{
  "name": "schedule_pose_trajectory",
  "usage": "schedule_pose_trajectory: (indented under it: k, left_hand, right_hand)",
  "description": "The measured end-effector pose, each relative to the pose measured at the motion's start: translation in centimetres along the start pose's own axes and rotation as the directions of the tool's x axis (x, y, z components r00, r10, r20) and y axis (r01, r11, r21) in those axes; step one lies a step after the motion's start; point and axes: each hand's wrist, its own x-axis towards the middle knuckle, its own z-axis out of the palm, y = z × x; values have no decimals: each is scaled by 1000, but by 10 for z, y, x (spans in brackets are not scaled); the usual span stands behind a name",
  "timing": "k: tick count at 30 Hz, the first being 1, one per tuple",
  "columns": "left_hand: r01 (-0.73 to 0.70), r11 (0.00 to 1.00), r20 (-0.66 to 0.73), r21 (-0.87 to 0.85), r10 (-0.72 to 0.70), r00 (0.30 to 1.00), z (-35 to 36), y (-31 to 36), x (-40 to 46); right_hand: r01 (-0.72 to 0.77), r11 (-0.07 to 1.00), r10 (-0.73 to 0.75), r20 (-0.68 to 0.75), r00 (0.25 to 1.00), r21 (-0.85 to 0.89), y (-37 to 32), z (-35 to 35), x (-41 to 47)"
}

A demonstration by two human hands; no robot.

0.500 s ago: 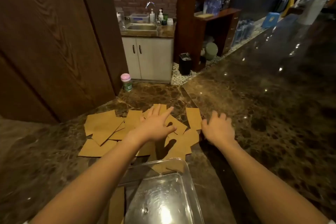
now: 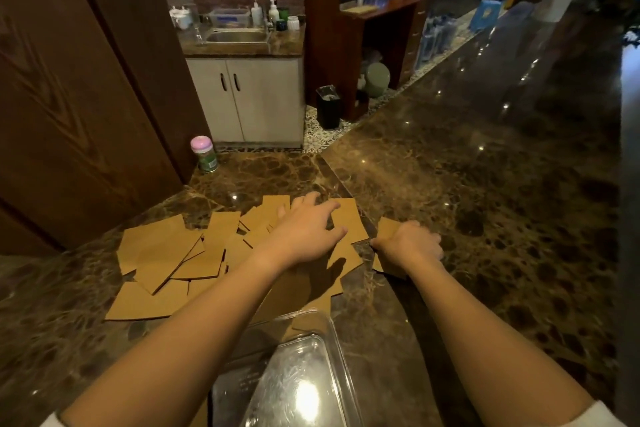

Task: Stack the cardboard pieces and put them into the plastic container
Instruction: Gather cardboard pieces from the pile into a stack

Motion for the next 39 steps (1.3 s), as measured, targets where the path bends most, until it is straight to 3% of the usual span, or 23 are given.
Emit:
schedule_pose_trajectory:
  k: [5,11,14,16,18,20,21,23,28,32,34,37,39]
  left_hand:
    - [-49,998,-104,-26,46,994,7,3,3]
    - [-43,994,-154,-103,27,988,8,1,2]
    - [-16,901,-145,-434,-53,988,1,-2,1]
    - [6,632,-121,-775,-157,980,-9,-3,0]
    - [34,249,-31,-968,-254,967,-24,-5,-4]
    - [20,-163,58,-986,-236,970,-39,-11,-7]
    - [12,-321,74,-947,-183,980,-46,-14,-8]
    - [-12,-462,40,-887,-102,994,-59,-20,-15]
    - [-70,-547,1,-834,-129,992,-79,-37,-26]
    - [-131,-561,-20,-817,-200,980,-88,-57,-37]
    - [-142,-561,-23,-815,-214,976,-92,-65,-43]
    - [-158,-521,-39,-839,-233,972,-99,-72,-52]
    - [-186,-469,-69,-864,-255,965,-102,-73,-56]
  right_hand:
    - [-17,997,11,77,997,80,-1,-1,6]
    - [52,989,-59,50,997,136,-3,-5,1]
    - [160,963,-169,20,985,219,-18,-24,-9]
    - [251,922,-268,18,963,296,-36,-43,-24]
    - [374,835,-405,-10,914,404,-58,-62,-47]
    - [492,737,-511,-94,854,463,-81,-77,-71]
    - [537,697,-547,-133,827,474,-90,-82,-84]
    - [612,622,-608,-191,770,488,-109,-90,-109]
    - [792,529,-724,-323,609,306,-143,-92,-145]
    - [765,580,-714,-278,643,280,-158,-89,-151]
    - [763,560,-716,-276,642,321,-162,-87,-148]
    - [779,432,-761,-279,585,455,-166,-86,-144]
    - [711,369,-729,-289,621,598,-167,-88,-145]
